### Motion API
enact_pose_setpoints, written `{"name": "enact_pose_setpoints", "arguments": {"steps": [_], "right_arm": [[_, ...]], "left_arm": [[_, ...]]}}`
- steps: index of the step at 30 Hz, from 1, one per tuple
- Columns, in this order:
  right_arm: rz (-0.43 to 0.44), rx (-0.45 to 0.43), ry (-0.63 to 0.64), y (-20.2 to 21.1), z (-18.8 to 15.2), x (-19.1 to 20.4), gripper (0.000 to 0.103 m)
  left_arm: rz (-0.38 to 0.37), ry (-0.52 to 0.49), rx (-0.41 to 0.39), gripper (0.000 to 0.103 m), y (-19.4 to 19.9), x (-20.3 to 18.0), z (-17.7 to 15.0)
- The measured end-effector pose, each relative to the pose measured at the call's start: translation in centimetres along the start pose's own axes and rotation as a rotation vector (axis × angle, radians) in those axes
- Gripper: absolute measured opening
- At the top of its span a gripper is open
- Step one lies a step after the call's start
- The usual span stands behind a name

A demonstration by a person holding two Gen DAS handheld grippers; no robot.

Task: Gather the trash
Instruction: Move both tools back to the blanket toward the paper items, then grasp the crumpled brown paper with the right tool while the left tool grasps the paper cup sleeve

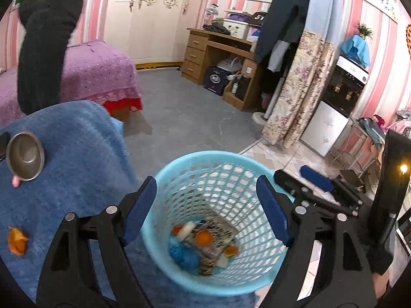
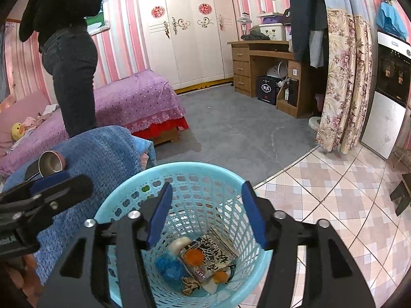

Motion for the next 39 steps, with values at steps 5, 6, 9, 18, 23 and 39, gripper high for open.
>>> {"name": "enact_pose_setpoints", "arguments": {"steps": [5, 6, 9, 18, 23, 39], "right_arm": [[0.054, 0.039, 0.036, -1.1, -0.2, 3.1, 0.070], [0.074, 0.051, 0.049, -1.4, -0.4, 4.0, 0.070], [0.118, 0.087, 0.096, -2.2, -1.0, 7.1, 0.070], [0.273, 0.163, 0.213, -3.9, -3.3, 19.1, 0.071], [0.341, 0.201, 0.285, -4.5, -5.2, 26.4, 0.071], [0.459, 0.214, 0.402, -6.2, -9.3, 41.1, 0.071]], "left_arm": [[0.057, 0.031, 0.013, 0.081, 1.7, 4.6, -1.0], [0.068, 0.049, 0.020, 0.081, 2.1, 6.0, -1.3], [0.120, 0.082, 0.024, 0.081, 3.8, 10.0, -2.3], [0.290, 0.201, 0.020, 0.081, 9.4, 22.4, -6.0], [0.403, 0.307, 0.014, 0.082, 12.5, 29.8, -8.5], [0.641, 0.532, 0.036, 0.083, 20.0, 46.0, -15.9]]}}
Point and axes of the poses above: each gripper's, at about its wrist camera, not at the fingertips, and y roughly against the way its jaws point, x to its left, z to its top, the point moved 2 cm from there along -y, roughly the way its jaws point, and after that the axes turned 10 degrees about z, right-handed, at the moved point
